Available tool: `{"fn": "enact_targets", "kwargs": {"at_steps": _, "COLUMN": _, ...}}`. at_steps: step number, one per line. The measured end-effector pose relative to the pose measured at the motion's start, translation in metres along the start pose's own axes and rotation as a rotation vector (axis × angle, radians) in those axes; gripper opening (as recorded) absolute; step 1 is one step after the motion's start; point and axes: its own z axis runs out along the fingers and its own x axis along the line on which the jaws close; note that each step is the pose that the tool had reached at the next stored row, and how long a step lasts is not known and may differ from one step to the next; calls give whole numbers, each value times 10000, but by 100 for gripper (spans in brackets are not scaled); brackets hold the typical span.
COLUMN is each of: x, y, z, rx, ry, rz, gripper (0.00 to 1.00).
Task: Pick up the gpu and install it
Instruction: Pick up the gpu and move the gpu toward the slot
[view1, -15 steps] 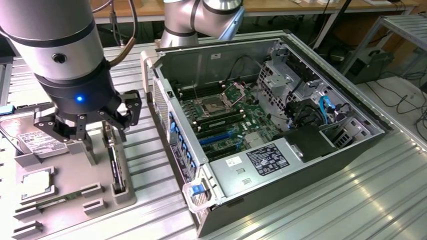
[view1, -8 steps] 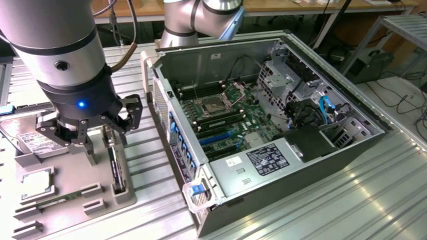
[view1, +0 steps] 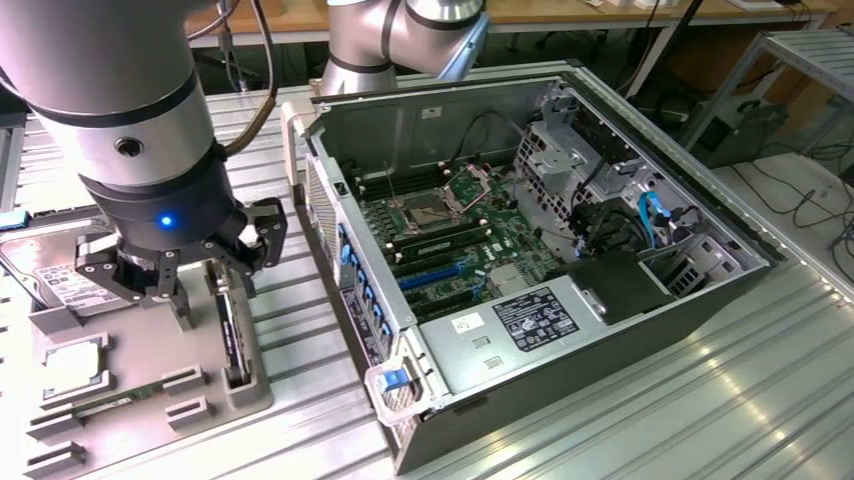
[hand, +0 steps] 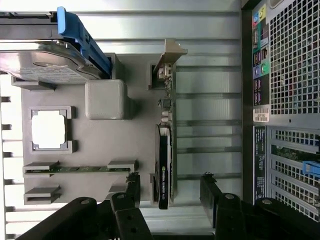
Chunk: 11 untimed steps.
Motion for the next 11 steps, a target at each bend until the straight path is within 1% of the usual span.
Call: {"fn": "enact_targets", "kwargs": {"at_steps": 11, "x": 3, "y": -56, "z": 89, "rx": 0, "ry": 11, "rz": 1, "gripper": 60}}
